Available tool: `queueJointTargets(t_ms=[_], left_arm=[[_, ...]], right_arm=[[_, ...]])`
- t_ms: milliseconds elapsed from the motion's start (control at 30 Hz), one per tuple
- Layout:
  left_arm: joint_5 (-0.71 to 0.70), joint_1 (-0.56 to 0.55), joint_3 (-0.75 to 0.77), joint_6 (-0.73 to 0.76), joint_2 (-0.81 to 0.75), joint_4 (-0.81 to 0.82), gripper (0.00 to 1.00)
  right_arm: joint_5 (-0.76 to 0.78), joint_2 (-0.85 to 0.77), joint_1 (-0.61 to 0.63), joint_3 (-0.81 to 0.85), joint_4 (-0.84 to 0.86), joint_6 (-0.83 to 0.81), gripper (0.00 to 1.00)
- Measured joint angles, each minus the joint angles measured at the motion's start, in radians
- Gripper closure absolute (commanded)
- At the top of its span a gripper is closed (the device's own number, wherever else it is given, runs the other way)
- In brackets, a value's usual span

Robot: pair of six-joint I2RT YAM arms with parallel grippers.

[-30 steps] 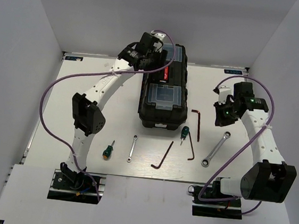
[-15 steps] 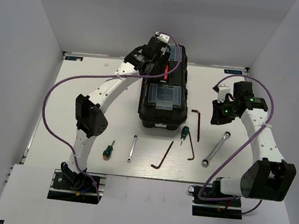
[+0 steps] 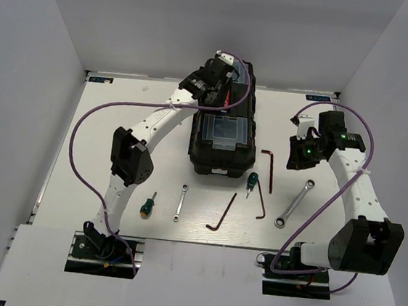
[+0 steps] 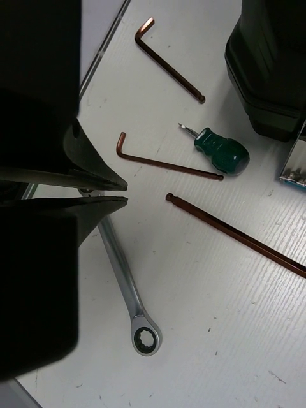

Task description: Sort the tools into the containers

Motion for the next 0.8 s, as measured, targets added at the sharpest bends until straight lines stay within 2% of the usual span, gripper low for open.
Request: queueJointTargets(t_ms=[633, 800], left_arm=[[-0.272, -0.084, -0.001, 0.072, 0.004, 0.016, 0.34], [-0.285, -0.096, -0.001, 0.081, 0.004, 0.022, 0.47]], right_arm=[[-0.016, 0.000, 0.000, 0.000, 0.017, 0.018, 0.85], [-0.019, 0.000, -0.001, 0.000, 0.018, 0.021, 0.85]])
